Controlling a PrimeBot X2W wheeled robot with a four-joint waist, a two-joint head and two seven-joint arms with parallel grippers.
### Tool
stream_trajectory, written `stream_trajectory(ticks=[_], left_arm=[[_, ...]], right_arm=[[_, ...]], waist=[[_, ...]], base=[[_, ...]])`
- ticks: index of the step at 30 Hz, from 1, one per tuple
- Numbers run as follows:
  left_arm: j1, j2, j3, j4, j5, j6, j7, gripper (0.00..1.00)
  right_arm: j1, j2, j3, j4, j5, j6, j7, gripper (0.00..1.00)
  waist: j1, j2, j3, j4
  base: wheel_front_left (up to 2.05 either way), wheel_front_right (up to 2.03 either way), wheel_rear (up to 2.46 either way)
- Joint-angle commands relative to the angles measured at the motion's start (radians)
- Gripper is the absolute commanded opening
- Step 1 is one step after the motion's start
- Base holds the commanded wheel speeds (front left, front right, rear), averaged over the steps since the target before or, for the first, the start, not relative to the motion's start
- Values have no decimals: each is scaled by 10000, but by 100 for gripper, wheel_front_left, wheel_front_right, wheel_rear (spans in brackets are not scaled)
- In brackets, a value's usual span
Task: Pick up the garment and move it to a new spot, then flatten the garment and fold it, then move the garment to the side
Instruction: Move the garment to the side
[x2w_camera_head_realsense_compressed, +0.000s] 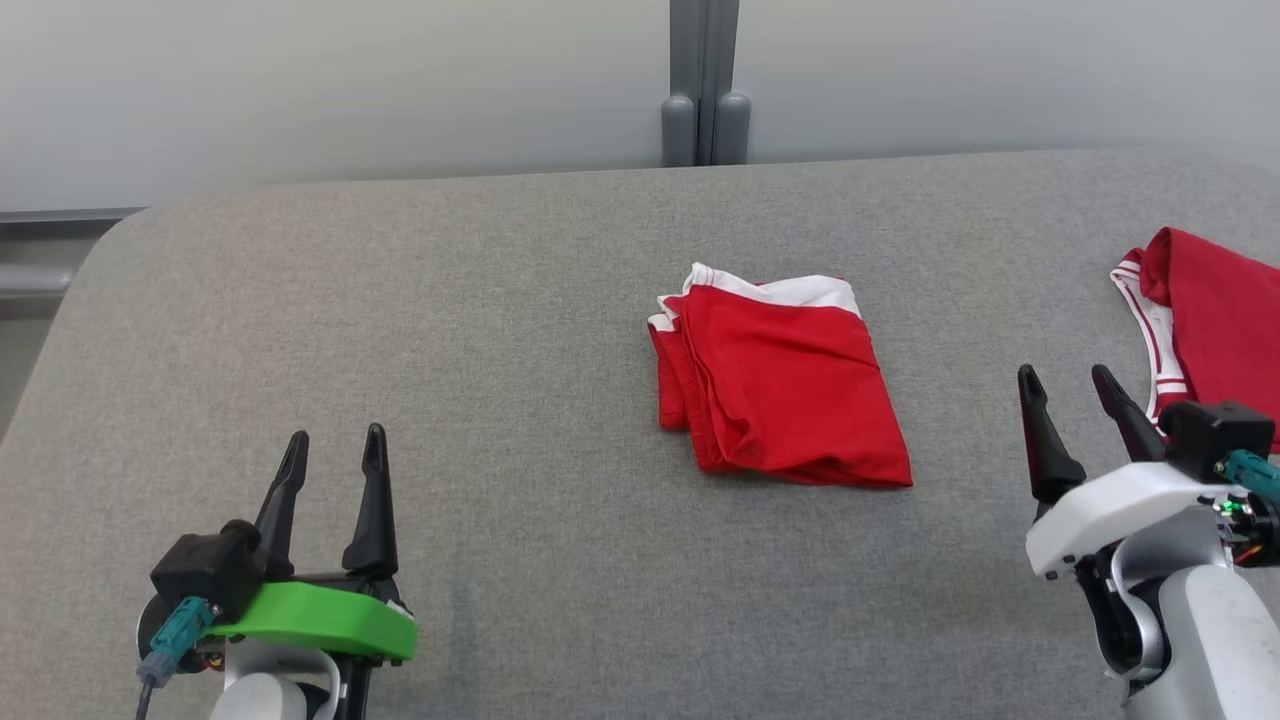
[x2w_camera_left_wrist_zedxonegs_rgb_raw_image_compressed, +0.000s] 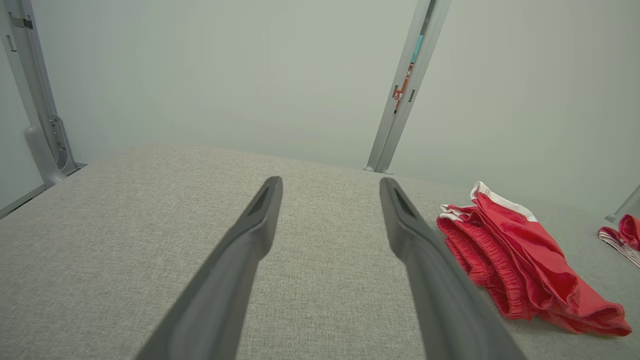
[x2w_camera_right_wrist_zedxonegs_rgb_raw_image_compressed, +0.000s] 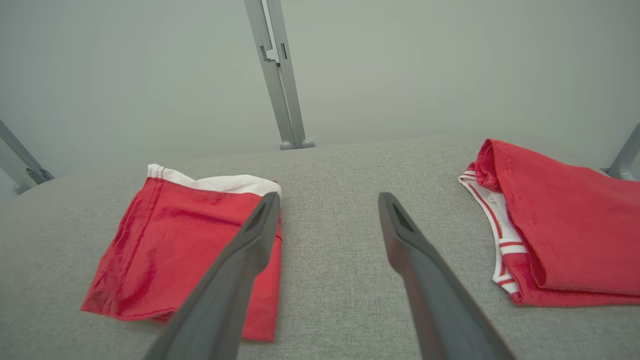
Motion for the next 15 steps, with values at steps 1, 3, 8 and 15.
stream_trajectory(ticks=[1,3,8,15], left_arm=[[-143,-17,-14,-39,-35,-28,-26,100],[-319,-20,-65,-121,-39,-28,-26,100],[-641,-30,-188,-316,-6,-28,-26,100],[-1078,-115,-391,-484,-38,-28,-24,100]], right_arm=[[-323,-51,38,-83,-51,-4,108,100],[-625,-84,113,-60,61,-4,414,100],[-1712,-279,380,252,549,-4,1806,100],[-2874,-244,352,1587,1156,-3,4060,100]], waist=[[0,0,206,117],[0,0,438,206],[0,0,1088,557],[0,0,1978,1172]], base=[[0,0,0],[0,0,0],[0,0,0],[0,0,0]])
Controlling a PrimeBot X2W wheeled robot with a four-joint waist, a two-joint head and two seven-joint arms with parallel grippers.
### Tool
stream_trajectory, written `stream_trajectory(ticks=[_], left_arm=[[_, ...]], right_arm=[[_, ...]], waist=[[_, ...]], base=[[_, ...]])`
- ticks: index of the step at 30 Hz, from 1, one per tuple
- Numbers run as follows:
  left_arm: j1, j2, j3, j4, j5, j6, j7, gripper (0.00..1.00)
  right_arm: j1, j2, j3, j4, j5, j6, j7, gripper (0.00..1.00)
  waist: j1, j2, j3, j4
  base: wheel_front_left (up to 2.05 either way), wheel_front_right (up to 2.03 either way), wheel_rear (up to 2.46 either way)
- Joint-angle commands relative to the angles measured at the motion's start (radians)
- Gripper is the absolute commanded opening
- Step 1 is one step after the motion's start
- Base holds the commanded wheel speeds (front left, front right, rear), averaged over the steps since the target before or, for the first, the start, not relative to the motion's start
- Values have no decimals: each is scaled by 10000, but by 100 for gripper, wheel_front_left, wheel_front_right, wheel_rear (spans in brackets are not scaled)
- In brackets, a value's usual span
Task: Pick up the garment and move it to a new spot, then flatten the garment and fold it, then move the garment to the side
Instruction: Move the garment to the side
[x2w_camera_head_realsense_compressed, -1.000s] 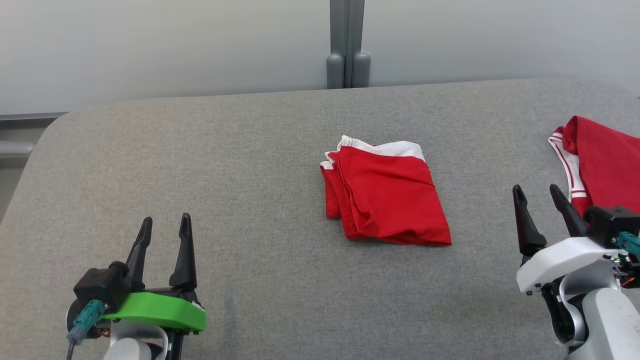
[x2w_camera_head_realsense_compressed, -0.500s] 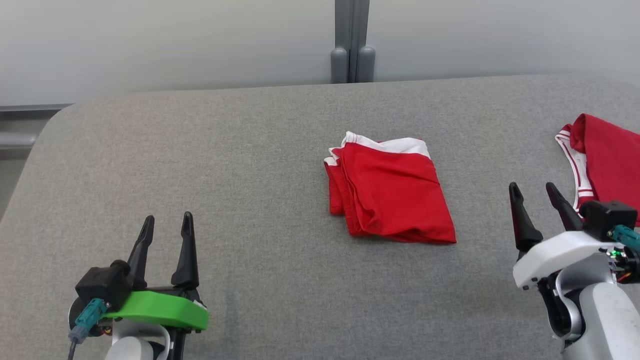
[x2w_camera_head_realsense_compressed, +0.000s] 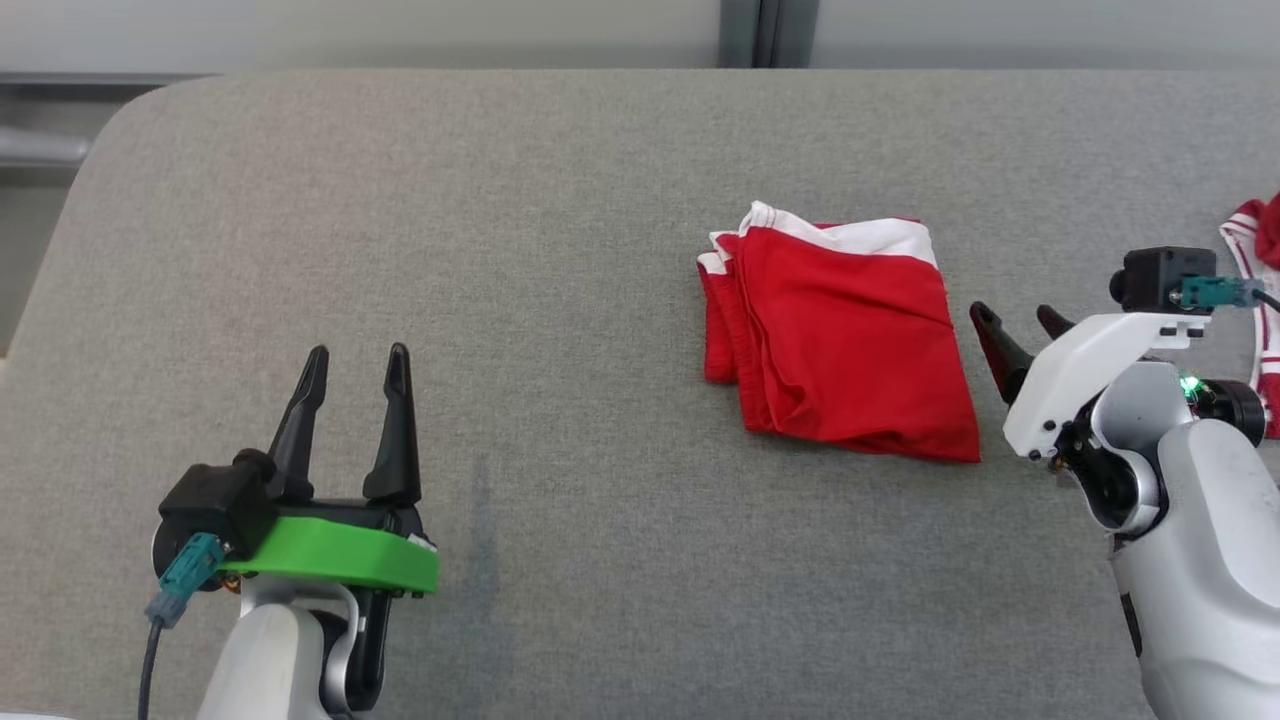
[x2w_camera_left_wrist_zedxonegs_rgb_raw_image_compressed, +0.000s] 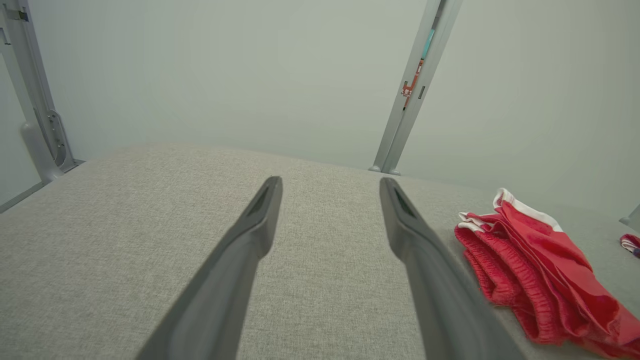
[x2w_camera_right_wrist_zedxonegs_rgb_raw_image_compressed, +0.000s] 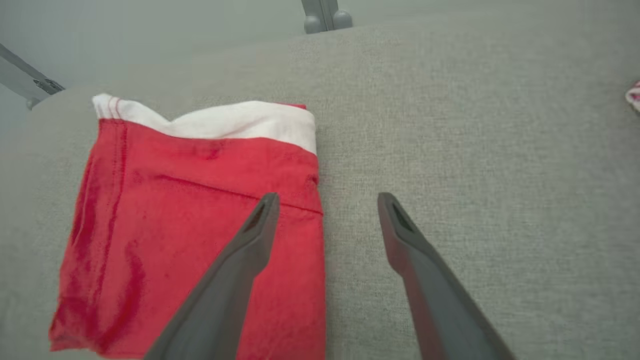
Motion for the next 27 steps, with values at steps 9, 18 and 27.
stream_trajectory(ticks=[9,18,27], left_arm=[[-527,-96,-262,33,-111,-28,-22,100],[-434,-137,-255,97,-95,-28,-22,100],[-330,-61,-194,62,-74,-28,-24,100]], right_arm=[[-969,41,-308,1481,-239,-6,503,100],[-635,334,198,2778,-551,4,1172,40],[-531,-741,1136,1821,-535,-15,821,0]], waist=[[0,-1,1150,1186],[0,-1,1109,1289],[0,-1,899,743]], base=[[0,0,0],[0,0,0],[0,0,0]])
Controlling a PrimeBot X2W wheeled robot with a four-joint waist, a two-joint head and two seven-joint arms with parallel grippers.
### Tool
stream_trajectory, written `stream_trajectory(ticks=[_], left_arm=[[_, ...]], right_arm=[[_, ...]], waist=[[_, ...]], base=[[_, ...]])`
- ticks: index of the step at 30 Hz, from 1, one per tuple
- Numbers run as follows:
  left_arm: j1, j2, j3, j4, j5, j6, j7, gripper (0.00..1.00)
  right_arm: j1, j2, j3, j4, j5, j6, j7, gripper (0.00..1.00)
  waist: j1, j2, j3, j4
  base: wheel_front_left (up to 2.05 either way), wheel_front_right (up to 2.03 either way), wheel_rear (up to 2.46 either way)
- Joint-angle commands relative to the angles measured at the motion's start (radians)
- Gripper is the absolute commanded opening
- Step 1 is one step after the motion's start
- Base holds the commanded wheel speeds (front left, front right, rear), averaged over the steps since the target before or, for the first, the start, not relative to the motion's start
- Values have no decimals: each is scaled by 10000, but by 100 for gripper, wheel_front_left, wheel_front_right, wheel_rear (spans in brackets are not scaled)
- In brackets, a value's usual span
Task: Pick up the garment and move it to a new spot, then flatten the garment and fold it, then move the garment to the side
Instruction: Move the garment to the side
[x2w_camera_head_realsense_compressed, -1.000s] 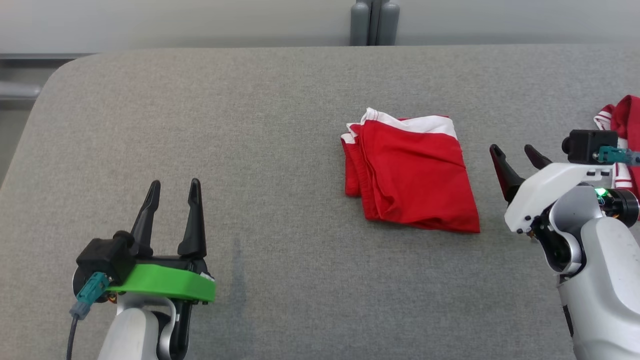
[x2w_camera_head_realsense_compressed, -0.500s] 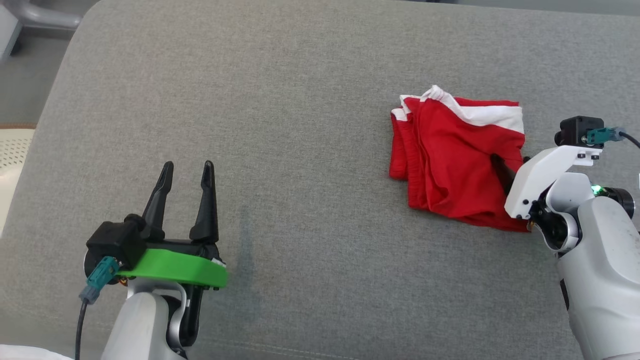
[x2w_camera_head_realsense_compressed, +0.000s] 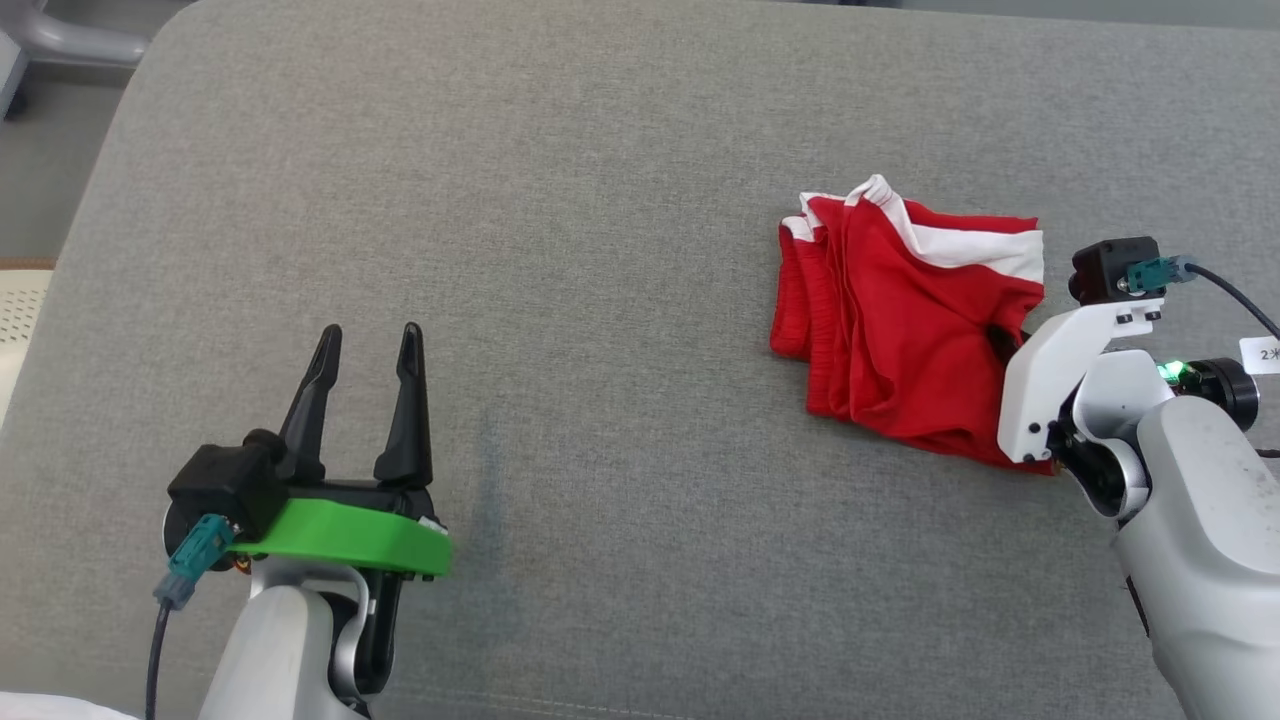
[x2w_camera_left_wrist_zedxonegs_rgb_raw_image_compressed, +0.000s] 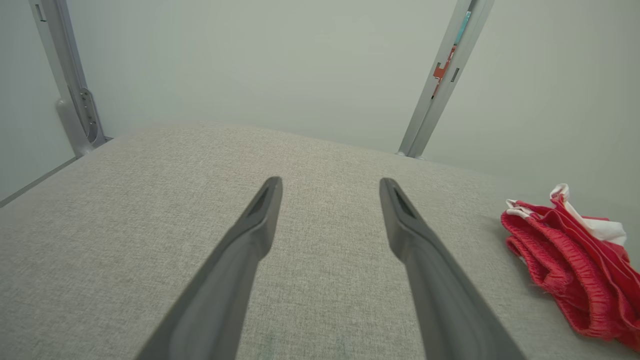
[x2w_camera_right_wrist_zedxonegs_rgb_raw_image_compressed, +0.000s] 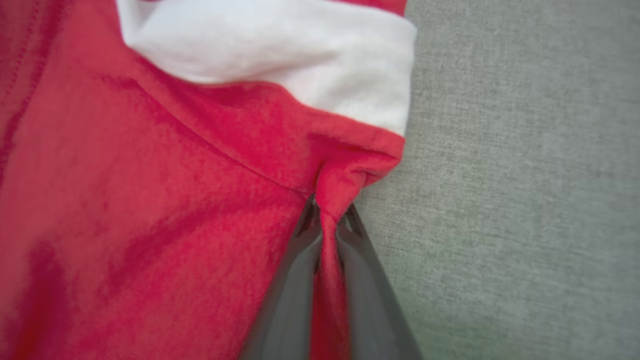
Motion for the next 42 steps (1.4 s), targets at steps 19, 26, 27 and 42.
stream_trajectory(ticks=[19,26,27,42], left_arm=[[-674,442,171,-832,243,-27,-22,100],[-1229,849,-195,-963,318,-27,-22,100],[-1306,917,-271,-988,322,-27,-22,100],[-1840,1634,-584,-1600,338,-28,-24,100]], right_arm=[[-1938,-4055,2054,-2366,1172,-26,833,0],[-2594,-4607,2000,-1478,528,-24,-426,0],[-2705,-4692,1997,-1255,387,-26,-687,0],[-3248,-5138,1140,968,-1791,-26,-3255,0]], waist=[[0,0,938,-3048],[0,0,1651,-3720],[0,0,1766,-3773],[0,0,3172,-3667]], base=[[0,0,0],[0,0,0],[0,0,0],[0,0,0]])
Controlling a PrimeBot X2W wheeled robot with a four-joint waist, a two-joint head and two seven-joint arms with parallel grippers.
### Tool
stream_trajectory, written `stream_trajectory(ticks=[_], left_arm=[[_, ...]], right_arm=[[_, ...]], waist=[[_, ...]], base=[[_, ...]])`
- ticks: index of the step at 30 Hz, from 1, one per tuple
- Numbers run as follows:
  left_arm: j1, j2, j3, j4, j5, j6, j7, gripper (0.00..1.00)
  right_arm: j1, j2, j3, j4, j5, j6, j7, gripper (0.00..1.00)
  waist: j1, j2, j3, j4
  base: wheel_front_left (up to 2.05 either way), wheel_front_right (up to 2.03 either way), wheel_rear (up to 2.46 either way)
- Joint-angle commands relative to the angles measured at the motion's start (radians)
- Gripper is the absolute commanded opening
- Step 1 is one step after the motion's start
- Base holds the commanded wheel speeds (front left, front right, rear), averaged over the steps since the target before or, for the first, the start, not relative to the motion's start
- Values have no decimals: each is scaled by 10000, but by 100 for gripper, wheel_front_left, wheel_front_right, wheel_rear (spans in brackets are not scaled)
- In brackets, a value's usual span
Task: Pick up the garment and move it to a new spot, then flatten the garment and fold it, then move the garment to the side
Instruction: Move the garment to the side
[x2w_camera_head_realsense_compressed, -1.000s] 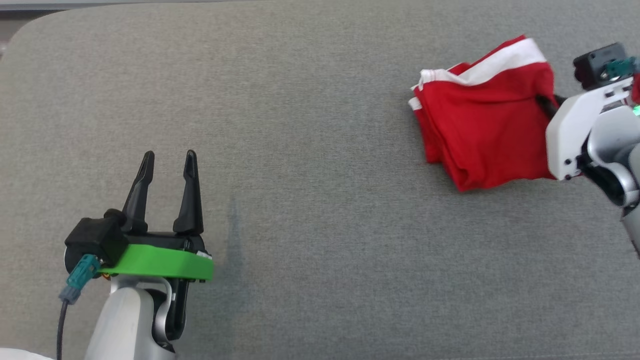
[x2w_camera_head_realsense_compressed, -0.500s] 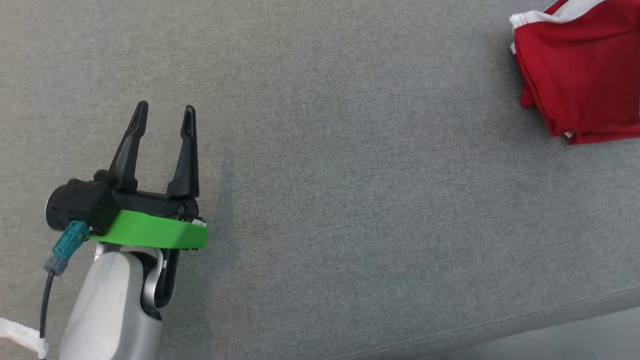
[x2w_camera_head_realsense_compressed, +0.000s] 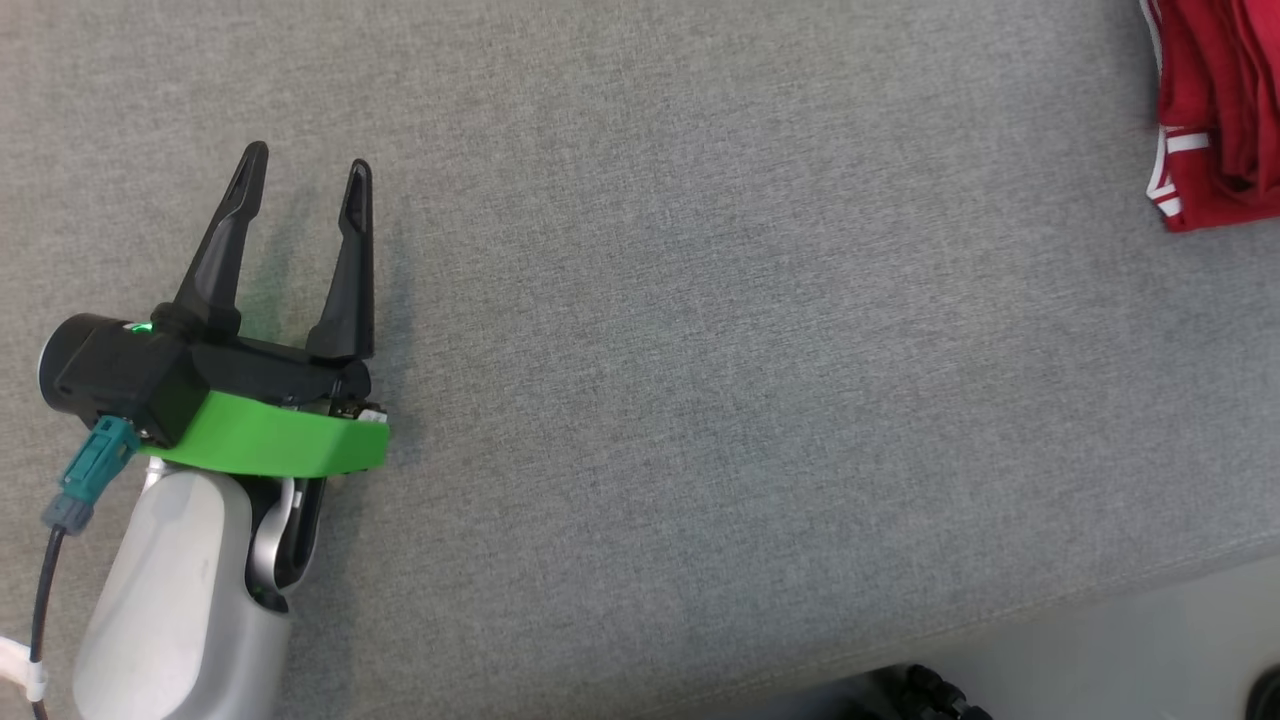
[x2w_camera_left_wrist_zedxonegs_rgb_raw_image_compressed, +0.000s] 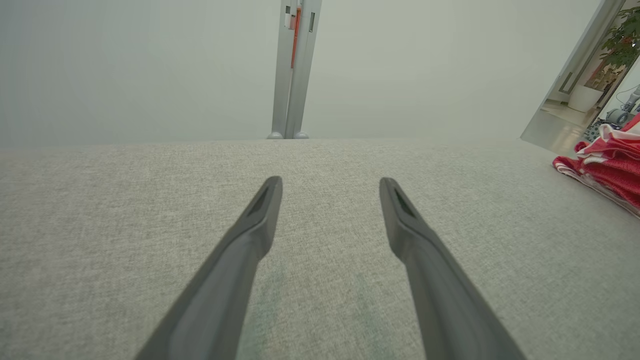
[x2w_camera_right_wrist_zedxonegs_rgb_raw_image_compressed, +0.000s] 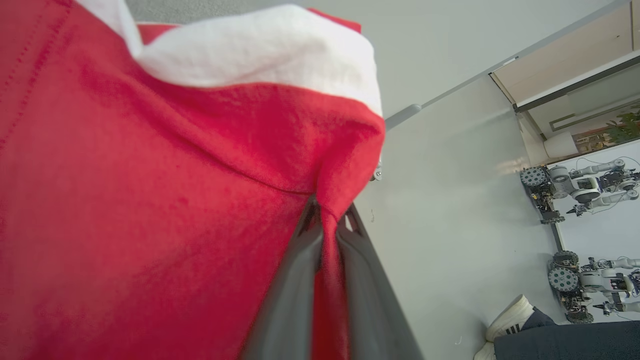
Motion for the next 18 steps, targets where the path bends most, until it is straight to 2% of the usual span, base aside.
stream_trajectory(ticks=[1,3,4,5,12,18], left_arm=[[-136,97,20,-35,39,-25,-22,100],[-117,164,-3,-28,61,-25,-24,100],[-107,175,-7,-38,60,-25,-24,100],[-90,195,-3,-28,76,-25,-24,100],[199,0,103,152,-20,-25,-24,100],[624,-445,325,394,-134,-25,-24,100]], right_arm=[[75,128,-147,131,-189,-21,-215,0],[77,164,-473,456,-446,-23,-537,0],[74,247,-686,641,-577,-23,-713,18],[119,309,-774,769,-753,-21,-819,100],[284,955,-1607,1036,-1834,-21,-1995,100],[772,1947,-1675,287,-1772,-21,-2973,100]], waist=[[-1,-1,285,57],[-1,-1,331,95],[-1,-1,336,117],[-1,-1,316,143],[-1,-1,-330,297],[-1,-1,-1495,562]], base=[[0,0,0],[0,0,0],[0,0,0],[0,0,0],[0,0,0],[0,0,0]])
